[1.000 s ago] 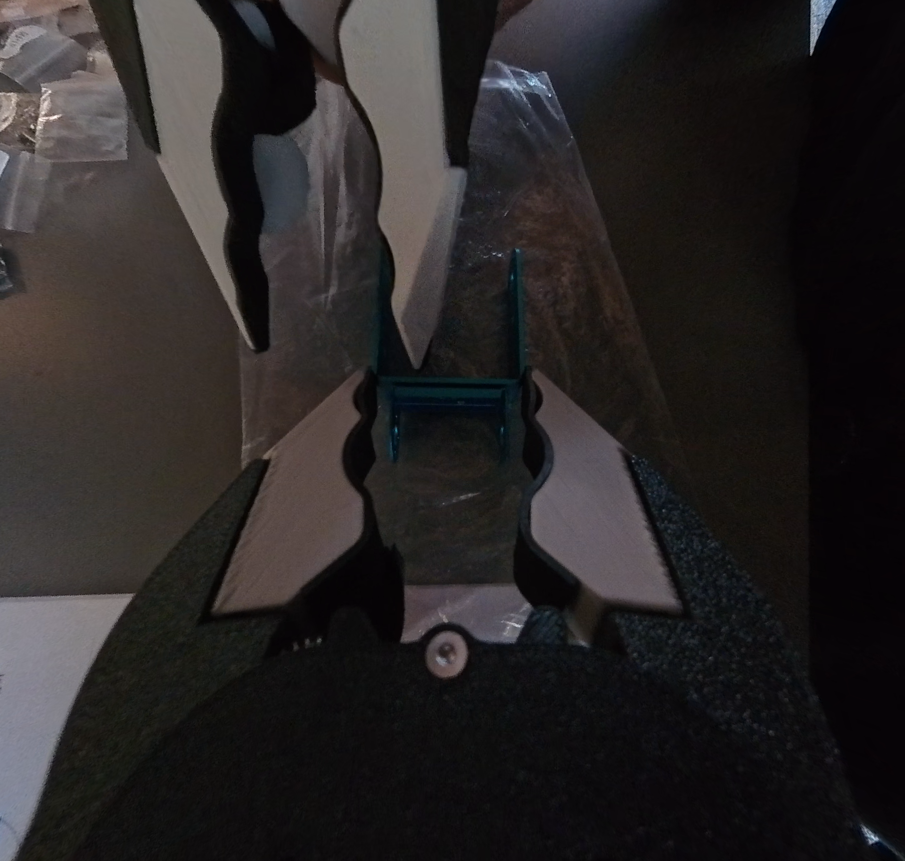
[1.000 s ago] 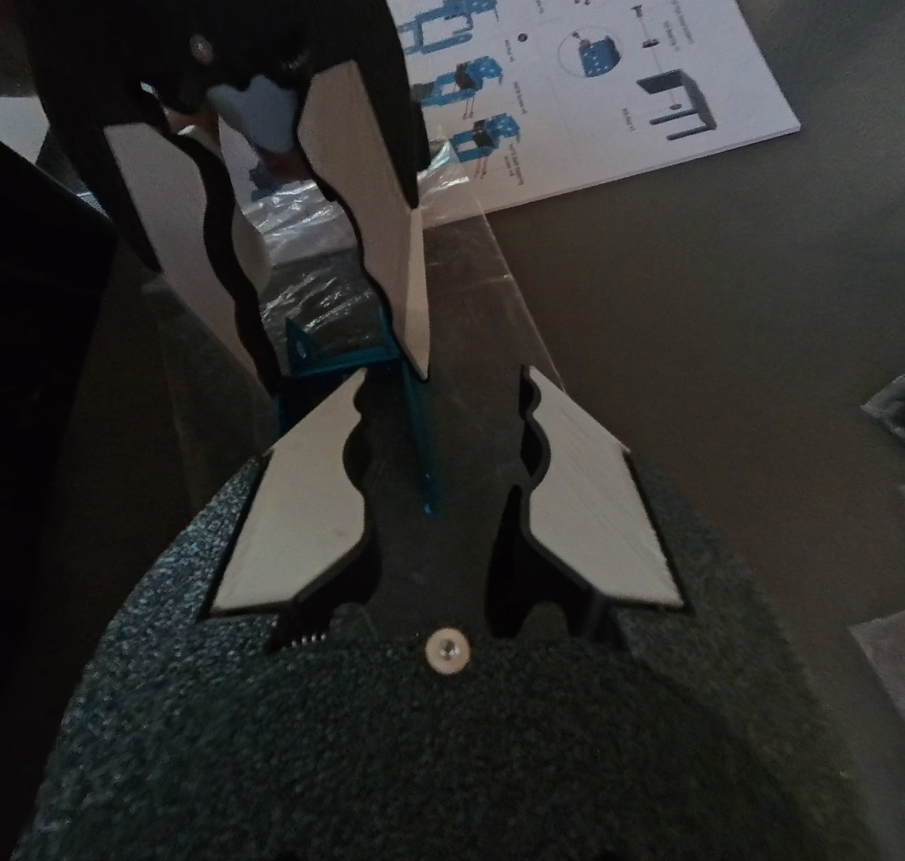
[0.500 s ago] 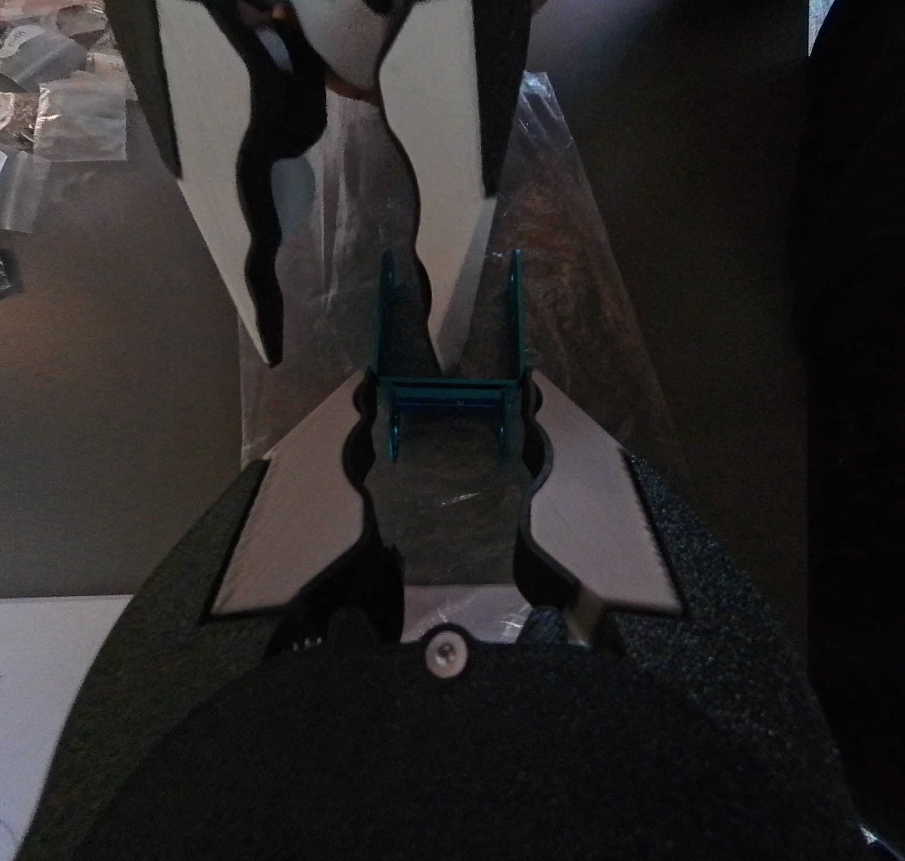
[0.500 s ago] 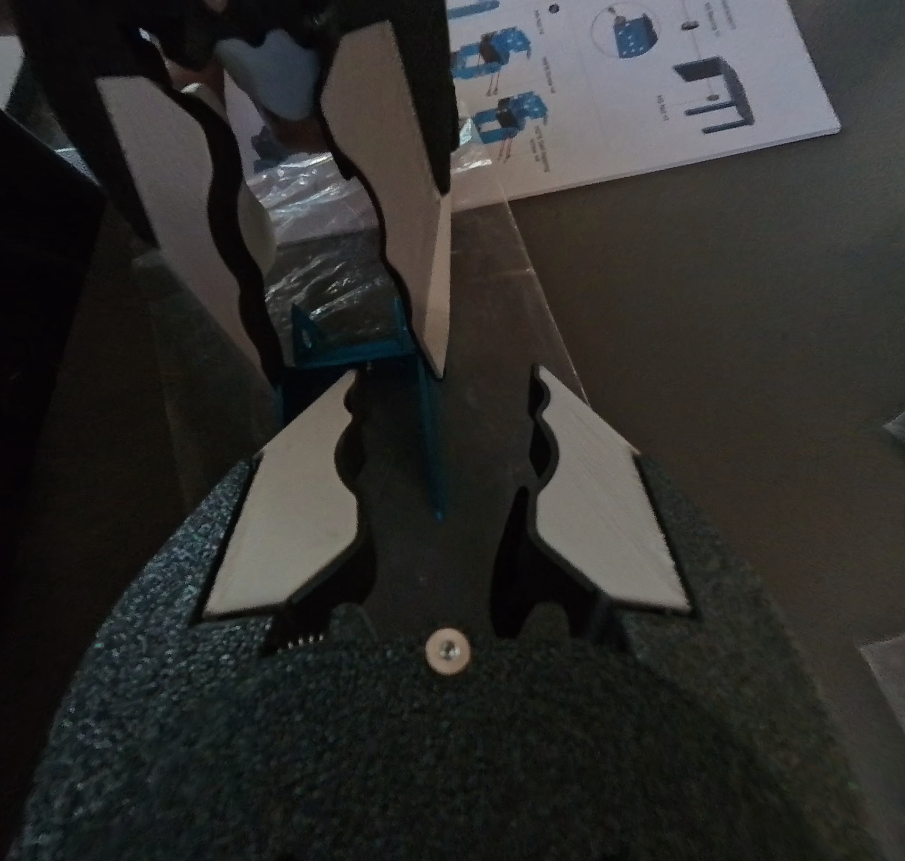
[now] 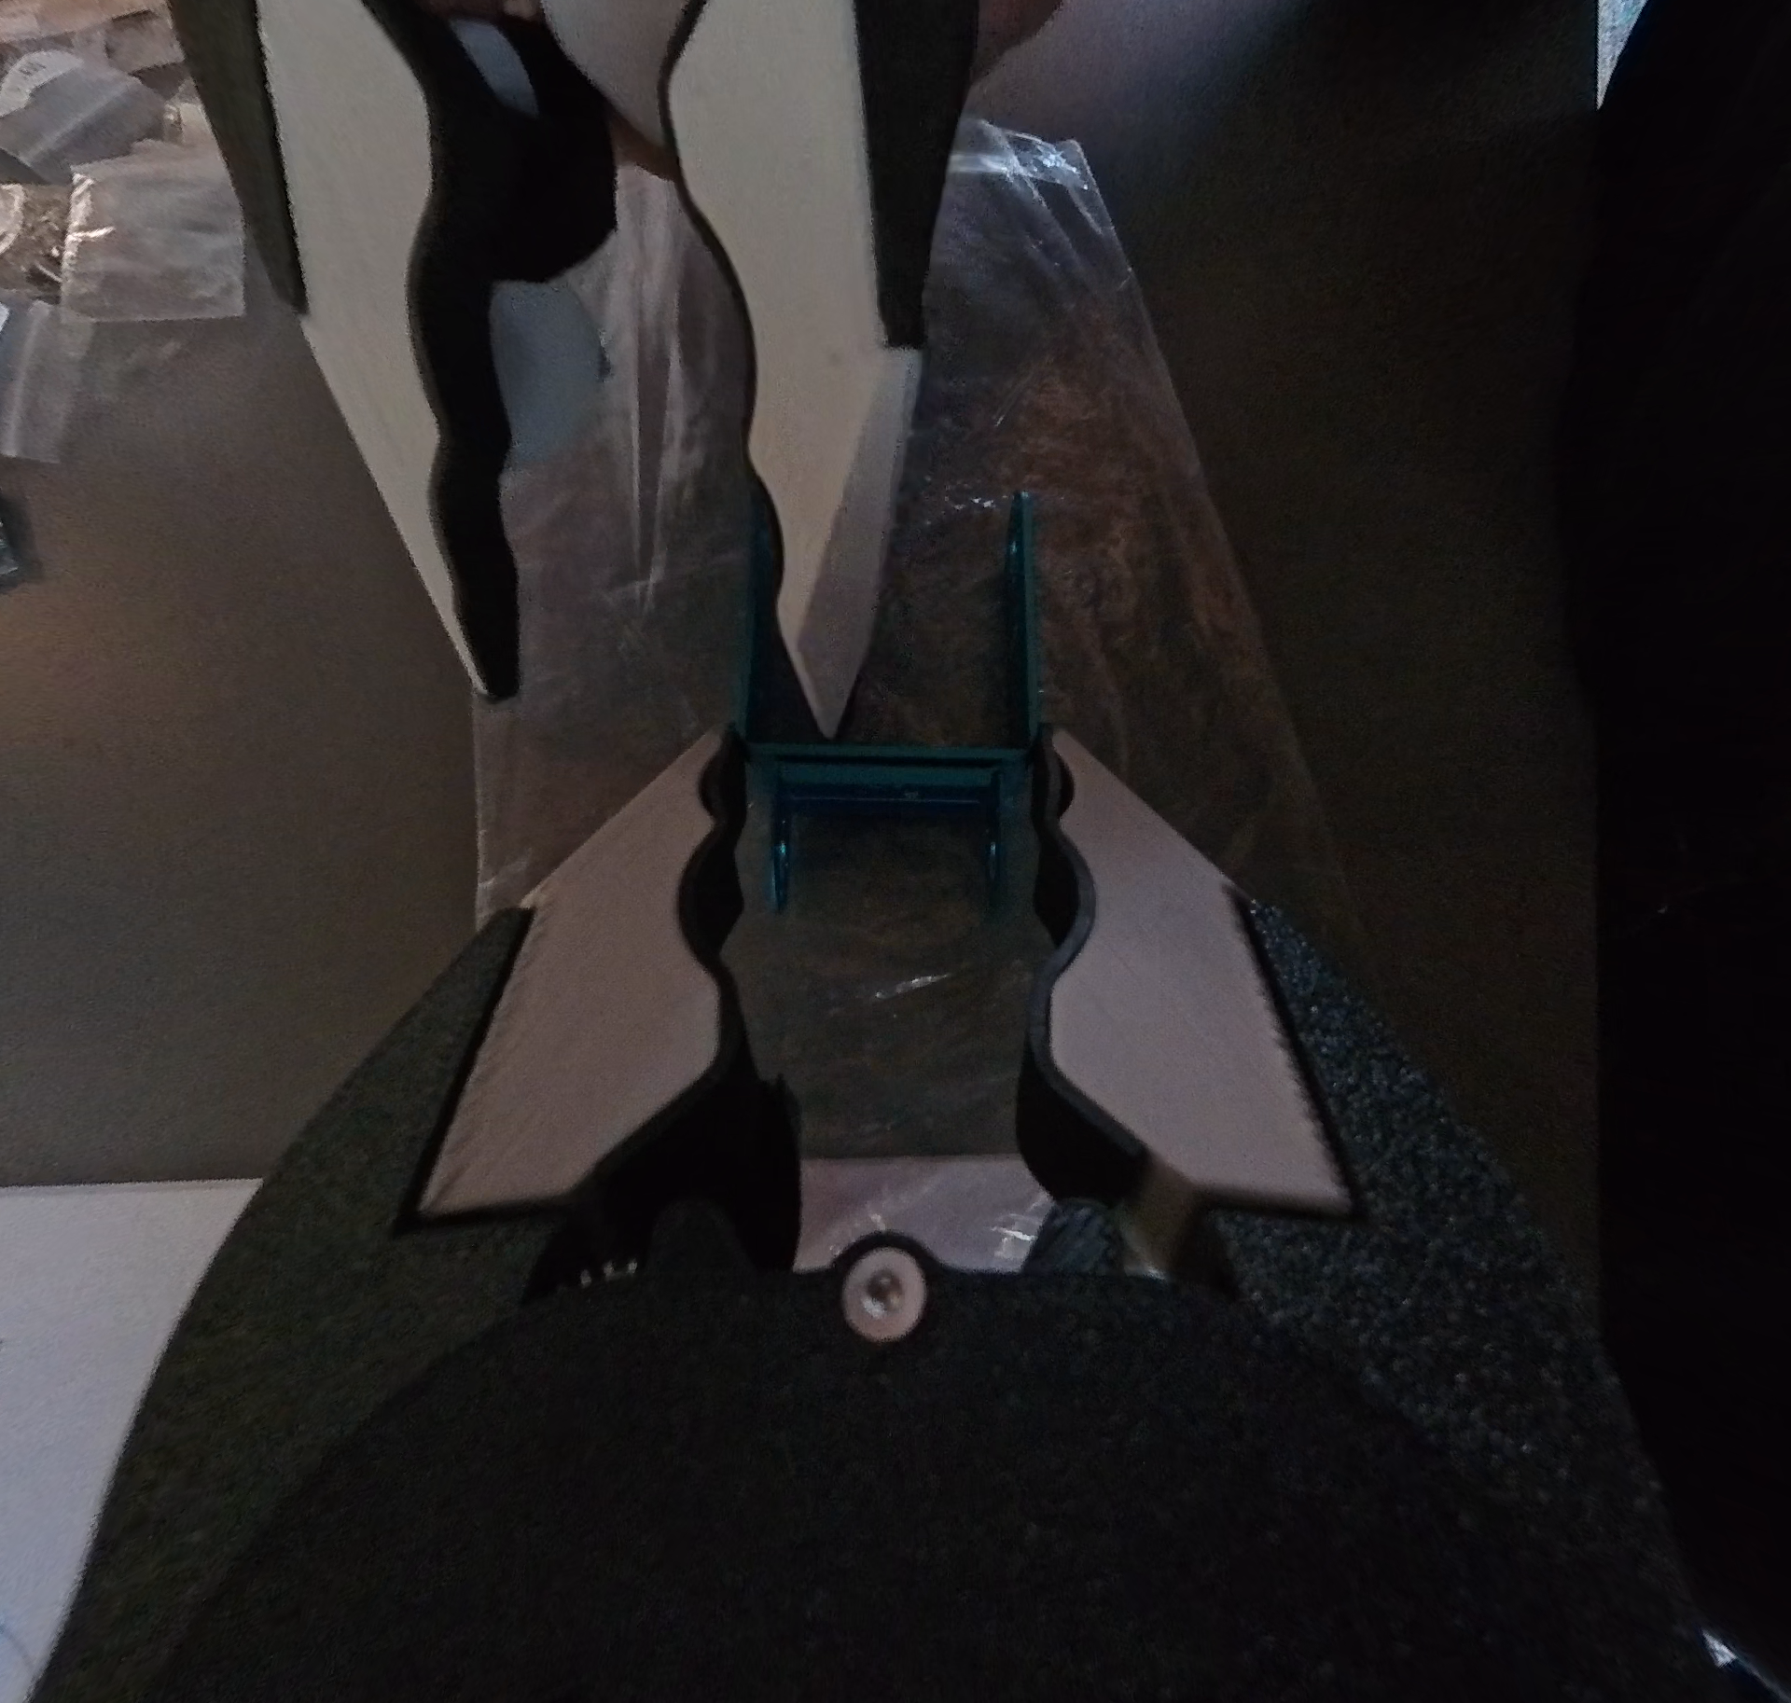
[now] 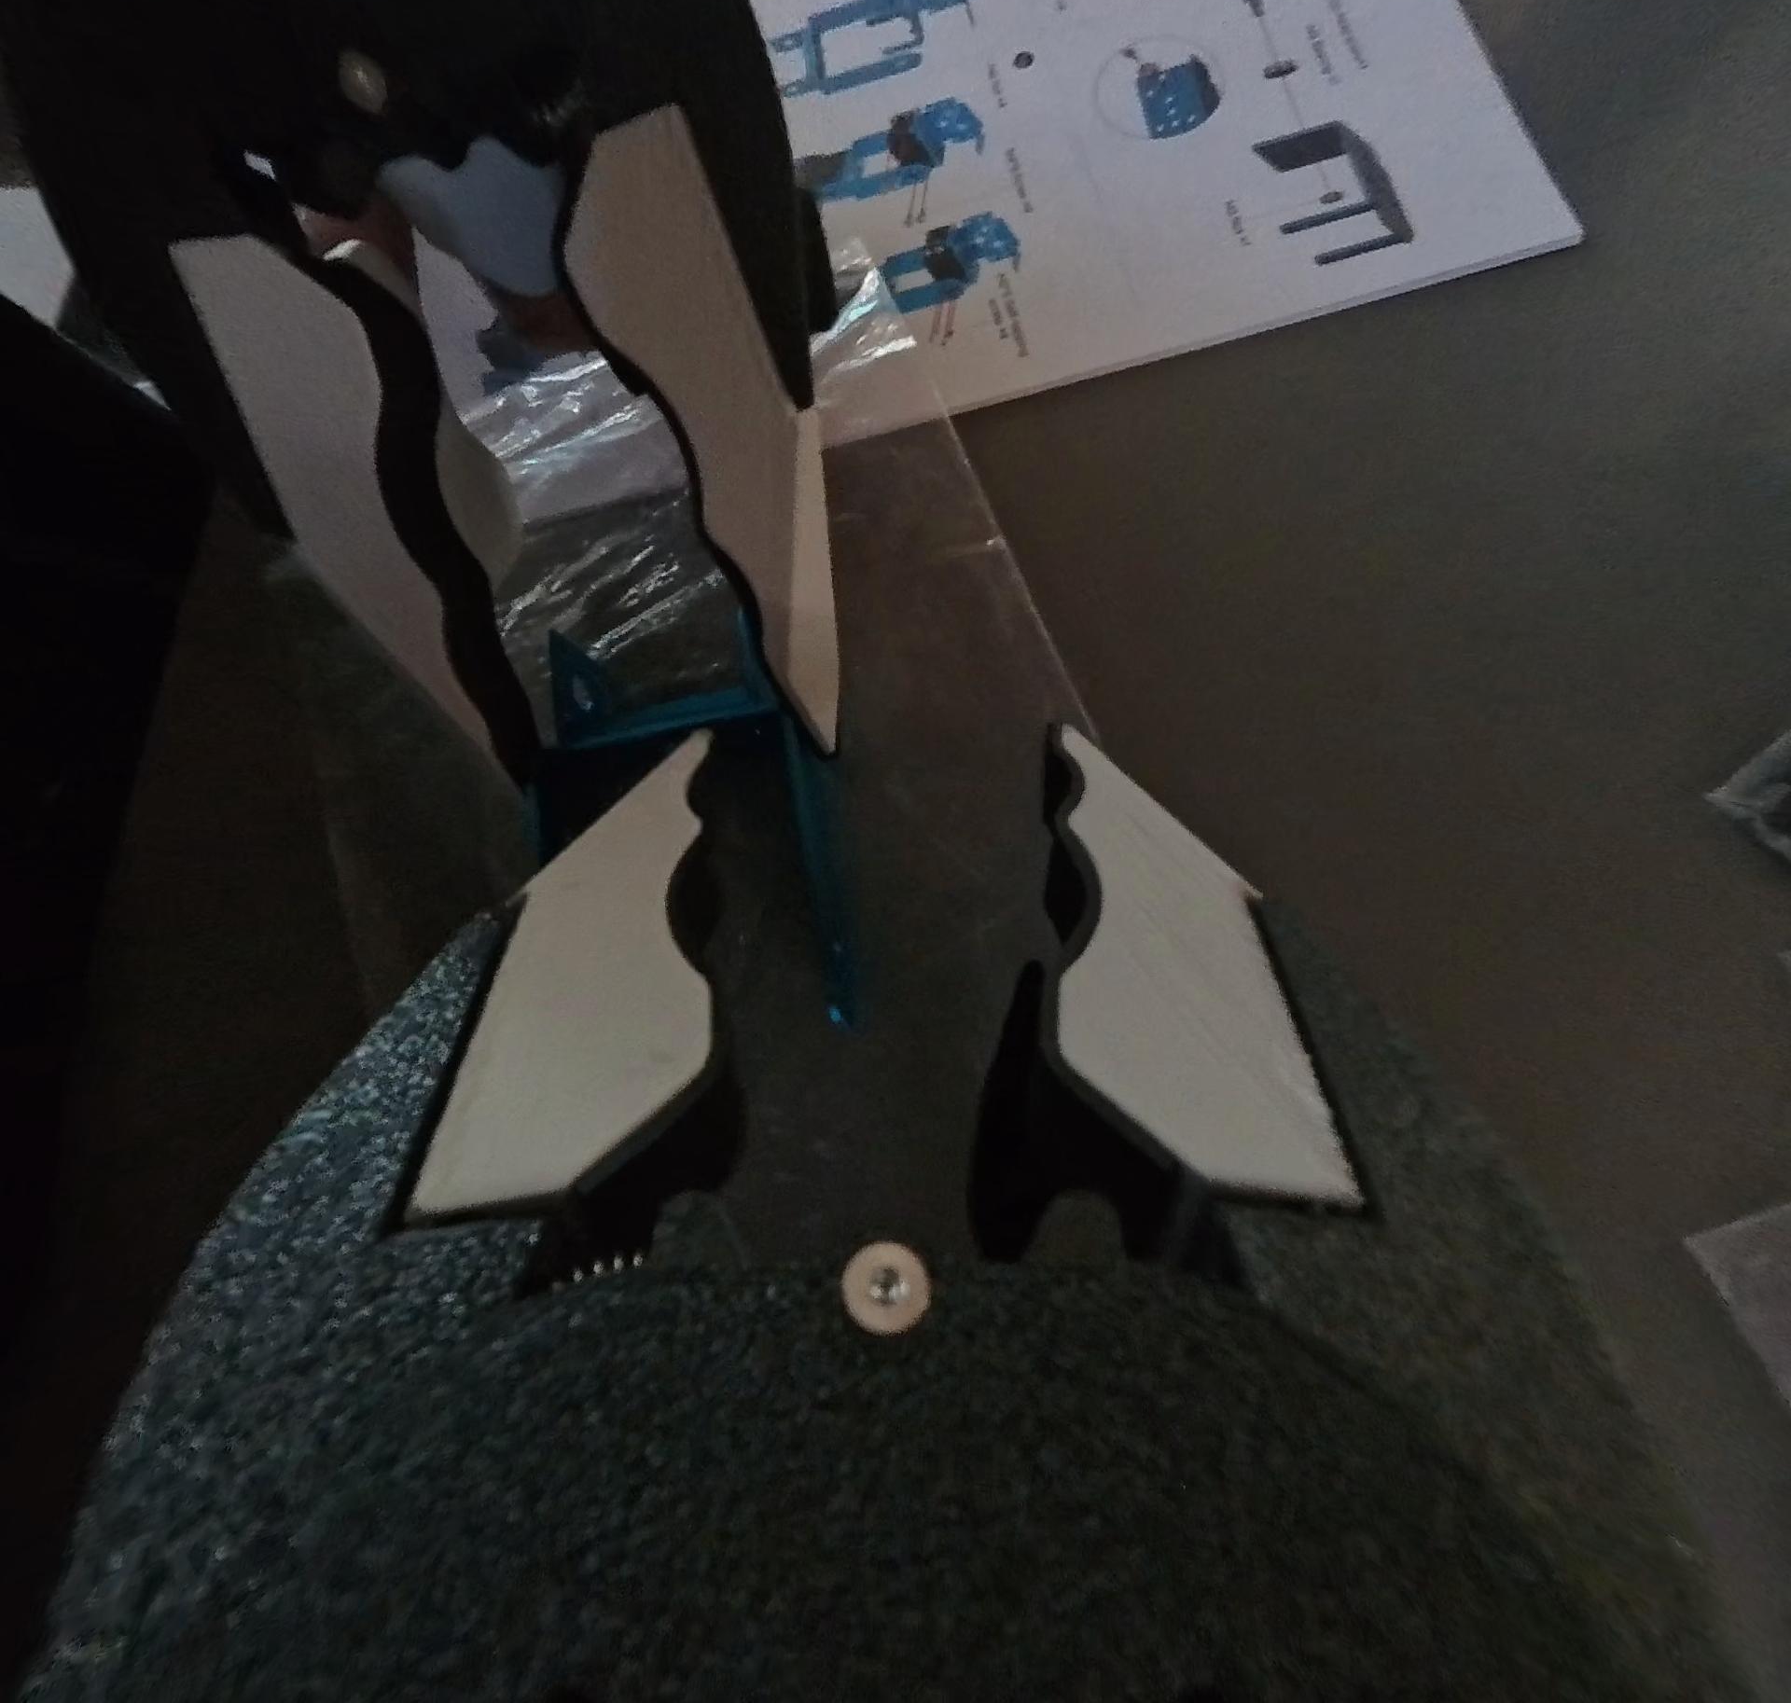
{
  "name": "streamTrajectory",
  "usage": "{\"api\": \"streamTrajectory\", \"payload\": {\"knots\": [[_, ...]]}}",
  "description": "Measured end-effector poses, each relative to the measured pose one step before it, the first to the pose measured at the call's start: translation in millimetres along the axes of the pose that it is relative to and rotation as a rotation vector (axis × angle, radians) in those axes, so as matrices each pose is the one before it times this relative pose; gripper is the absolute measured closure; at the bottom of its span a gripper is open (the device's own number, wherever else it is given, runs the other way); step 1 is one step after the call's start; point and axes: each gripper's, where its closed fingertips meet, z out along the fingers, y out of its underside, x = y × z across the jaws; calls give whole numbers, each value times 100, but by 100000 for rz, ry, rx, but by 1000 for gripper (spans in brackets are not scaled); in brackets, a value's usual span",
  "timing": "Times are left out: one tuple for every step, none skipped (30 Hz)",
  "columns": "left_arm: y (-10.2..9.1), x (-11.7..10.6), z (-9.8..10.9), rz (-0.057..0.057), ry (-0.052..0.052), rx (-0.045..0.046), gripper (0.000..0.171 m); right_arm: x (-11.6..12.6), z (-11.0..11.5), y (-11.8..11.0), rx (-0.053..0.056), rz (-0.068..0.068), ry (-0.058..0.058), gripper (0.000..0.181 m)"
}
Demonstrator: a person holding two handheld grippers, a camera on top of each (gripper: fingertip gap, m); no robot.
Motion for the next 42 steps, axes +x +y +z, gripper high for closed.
{"api": "streamTrajectory", "payload": {"knots": [[-2,8,2,19,-4,4,112,-102,-94,26,-617,-1243,124,113],[0,-2,0,13,-10,3,112,-243,26,32,-688,-1302,-493,111],[9,-5,5,-19,26,2,112,-171,154,101,-976,-1113,-67,110],[0,7,0,-22,37,2,112,-105,217,162,-1299,-815,241,109],[-1,4,1,34,-22,-3,112,45,185,111,-947,-575,820,108],[6,-4,-6,72,-78,-6,112,112,51,-22,120,-8,564,107],[3,-13,-6,0,-107,22,112,209,-36,-12,141,1281,212,103],[0,-28,-2,-105,-110,17,112,176,-6,60,105,1907,-377,100],[2,-7,-2,-72,-18,-6,112,-18,11,56,231,1461,-1106,101],[7,4,7,-21,17,7,112,-118,-7,-15,524,368,-720,103],[-1,-5,0,-13,25,19,112,-170,-29,-52,366,-1148,77,106],[-2,6,2,30,-14,3,112,-33,-43,-74,1,-1388,1054,107],[6,4,-6,42,-37,-4,112,23,-29,-47,-195,-337,620,106],[-1,-8,-1,-30,-5,14,112,40,22,7,-42,772,-220,106],[5,0,-7,-8,-19,7,112,26,11,45,295,923,-668,105],[0,1,1,38,-42,-12,112,32,-73,-77,1238,855,-530,105],[0,11,16,21,36,2,112,128,-204,-227,1847,1141,55,109],[0,3,0,31,39,-3,112,122,-239,-253,1534,1199,-128,110],[0,4,0,1,30,-3,112,-177,-186,-119,479,76,-1579,109],[0,7,0,-26,36,-3,112,-84,-30,144,-1125,-1222,56,108],[1,1,-1,-48,55,3,112,45,141,318,-2124,-1992,1599,107],[1,-6,-2,-11,20,-1,112,-140,250,315,-2076,-2055,783,104],[-7,3,9,21,-21,-5,112,-234,271,130,-1255,-1367,36,102],[0,8,1,15,-6,-7,112,-97,211,-86,-1,-658,480,101],[8,3,-8,12,16,-12,112,15,87,-66,-186,9,167,102],[3,3,-6,-17,2,27,112,228,4,36,-534,840,368,98],[-5,-5,9,110,-106,-24,112,397,-222,-202,1459,1410,974,99],[-2,8,2,47,11,5,112,314,-454,-398,3022,1791,282,108],[-2,19,3,86,41,-4,112,273,-581,-597,4069,1341,248,115],[-1,6,1,67,6,-5,112,29,-411,-269,1279,850,-1076,116],[0,1,0,2,11,-1,112,-89,-103,174,-1647,-342,-875,109],[1,8,0,-22,43,-5,112,-66,172,352,-2414,-1383,611,107],[0,4,-1,-43,80,9,112,-252,378,388,-2268,-1859,132,106],[-6,5,7,-9,48,0,112,-434,497,372,-2345,-1606,-809,104],[0,0,0,16,5,-3,112,-220,455,238,-1766,-1352,385,102],[0,6,1,30,-12,-9,112,66,270,-8,-314,-916,1557,103],[5,11,-5,60,-45,-9,112,42,77,-67,-66,-160,132,104],[4,-2,-5,34,-84,7,112,331,-36,17,-425,1041,761,99],[-3,-42,5,-39,-236,-14,112,311,-34,55,-5,1830,192,94],[-1,-32,16,-200,-93,-5,112,54,6,69,341,2189,-1315,93],[-4,-15,4,-142,-26,0,112,-56,35,53,487,1491,-1136,94],[6,0,-7,-18,-21,3,112,-172,5,-4,608,1,-727,98]]}}
